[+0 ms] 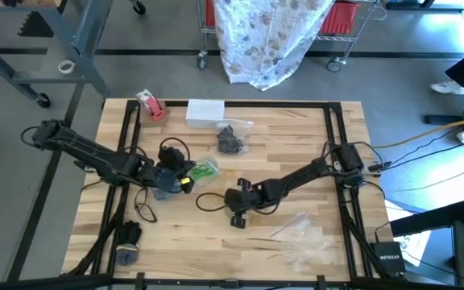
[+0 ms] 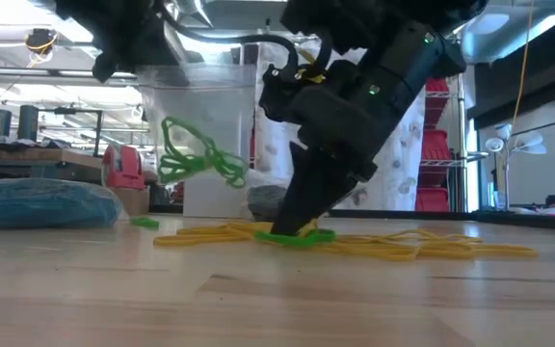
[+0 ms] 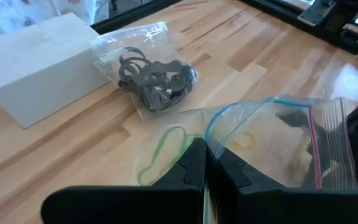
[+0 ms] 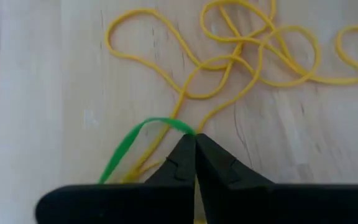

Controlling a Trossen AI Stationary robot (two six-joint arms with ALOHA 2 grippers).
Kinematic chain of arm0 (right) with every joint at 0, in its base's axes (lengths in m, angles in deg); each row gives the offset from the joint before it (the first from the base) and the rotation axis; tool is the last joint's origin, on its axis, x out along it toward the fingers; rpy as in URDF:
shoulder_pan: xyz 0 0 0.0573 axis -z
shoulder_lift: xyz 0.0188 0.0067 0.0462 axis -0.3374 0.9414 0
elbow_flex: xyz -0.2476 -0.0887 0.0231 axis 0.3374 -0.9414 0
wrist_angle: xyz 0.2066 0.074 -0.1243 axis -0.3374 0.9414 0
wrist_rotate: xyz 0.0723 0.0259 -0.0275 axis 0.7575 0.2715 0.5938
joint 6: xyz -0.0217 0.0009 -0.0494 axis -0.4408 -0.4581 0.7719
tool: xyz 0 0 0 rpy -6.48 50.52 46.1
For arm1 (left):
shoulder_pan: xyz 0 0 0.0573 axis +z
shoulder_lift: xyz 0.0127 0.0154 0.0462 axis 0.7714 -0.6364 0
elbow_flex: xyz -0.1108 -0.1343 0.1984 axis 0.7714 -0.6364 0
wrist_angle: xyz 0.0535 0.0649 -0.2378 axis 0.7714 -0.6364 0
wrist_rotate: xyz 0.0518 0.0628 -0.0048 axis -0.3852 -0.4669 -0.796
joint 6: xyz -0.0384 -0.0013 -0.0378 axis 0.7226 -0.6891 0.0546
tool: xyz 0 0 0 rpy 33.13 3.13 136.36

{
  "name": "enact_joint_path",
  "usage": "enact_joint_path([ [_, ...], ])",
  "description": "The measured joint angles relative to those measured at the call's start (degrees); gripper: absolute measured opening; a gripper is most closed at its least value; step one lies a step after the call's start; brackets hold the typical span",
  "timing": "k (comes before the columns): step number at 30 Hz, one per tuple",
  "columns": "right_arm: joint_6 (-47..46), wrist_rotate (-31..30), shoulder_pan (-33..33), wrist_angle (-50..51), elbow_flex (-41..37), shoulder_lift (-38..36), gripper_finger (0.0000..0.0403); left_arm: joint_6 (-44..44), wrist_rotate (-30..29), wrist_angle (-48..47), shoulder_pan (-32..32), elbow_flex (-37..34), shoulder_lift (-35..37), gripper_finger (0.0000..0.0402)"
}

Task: Sort rubber bands
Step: Put the green rubber band into the transparent zip bag

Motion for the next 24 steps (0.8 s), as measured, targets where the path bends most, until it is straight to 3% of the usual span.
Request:
enact_joint_path([
  [7,3.7,0.2,0.1,0.9,2.3,0.3,0.0055,1.5,0.0,0.0,0.0,0.0,-1.8,0.0],
  [14,14.8,0.2,-0.1,14.9,9.4,-0.1,0.0121,1.5,0.0,0.0,-0.1,0.0,-1.9,0.0],
  [24,30.0,1.7,-0.1,16.4,11.3,-0.3,0.0131,1.5,0.0,0.0,-0.1,0.0,-1.9,0.0],
])
